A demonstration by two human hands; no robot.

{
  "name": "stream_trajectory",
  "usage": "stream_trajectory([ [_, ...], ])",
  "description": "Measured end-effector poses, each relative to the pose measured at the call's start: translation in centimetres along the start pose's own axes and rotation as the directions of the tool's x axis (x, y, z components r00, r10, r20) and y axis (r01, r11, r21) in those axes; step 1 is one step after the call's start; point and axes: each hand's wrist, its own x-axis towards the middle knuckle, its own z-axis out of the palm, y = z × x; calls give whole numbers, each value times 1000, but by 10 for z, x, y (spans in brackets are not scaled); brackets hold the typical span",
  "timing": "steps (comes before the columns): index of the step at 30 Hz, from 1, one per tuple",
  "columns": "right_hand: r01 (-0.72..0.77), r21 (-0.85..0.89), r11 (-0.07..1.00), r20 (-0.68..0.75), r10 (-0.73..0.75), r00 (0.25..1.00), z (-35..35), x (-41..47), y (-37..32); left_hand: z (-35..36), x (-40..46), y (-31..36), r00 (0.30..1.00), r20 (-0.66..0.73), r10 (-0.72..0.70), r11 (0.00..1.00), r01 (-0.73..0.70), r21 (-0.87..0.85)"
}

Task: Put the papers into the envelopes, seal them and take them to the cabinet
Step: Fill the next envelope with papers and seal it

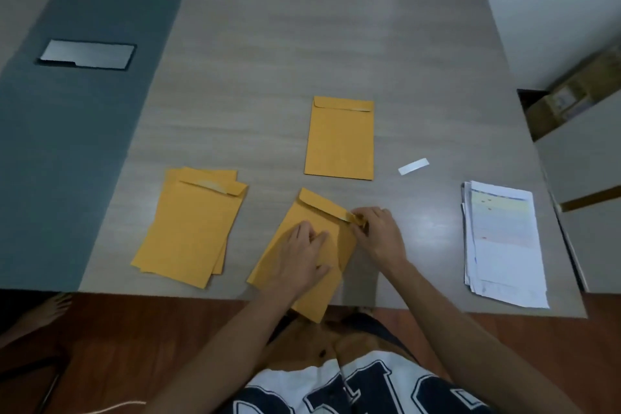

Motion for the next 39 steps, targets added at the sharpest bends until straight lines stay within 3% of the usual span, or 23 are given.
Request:
stream_trajectory([
  [5, -192, 184, 964, -15, 198, 980, -11, 0, 9, -7, 17, -2, 998, 36, 42, 999, -42, 5],
  [10, -308, 176, 935, -11, 315, 949, -11, 0, 13, -14, 34, -3, 998, 54, 37, 997, -40, 66],
  [18, -322, 174, 931, -2, 327, 945, -12, -1, 15, -20, 64, 6, 992, 123, -41, 984, 19, 178],
  [21, -288, 156, 945, 11, 290, 957, -17, 0, 19, -21, 67, 8, 996, 76, -38, 991, 28, 134],
  [27, -307, 174, 936, -50, 319, 946, -43, -3, 45, -31, 75, 47, 988, -149, 47, 998, -39, 57],
  [32, -421, 153, 894, -147, 442, 885, -81, -17, 92, -31, 91, 106, 968, -151, 200, 979, -203, 1],
  [39, -630, 104, 770, -312, 627, 714, -124, -54, 168, 0, 114, 194, 975, -31, 221, 968, -223, -112],
])
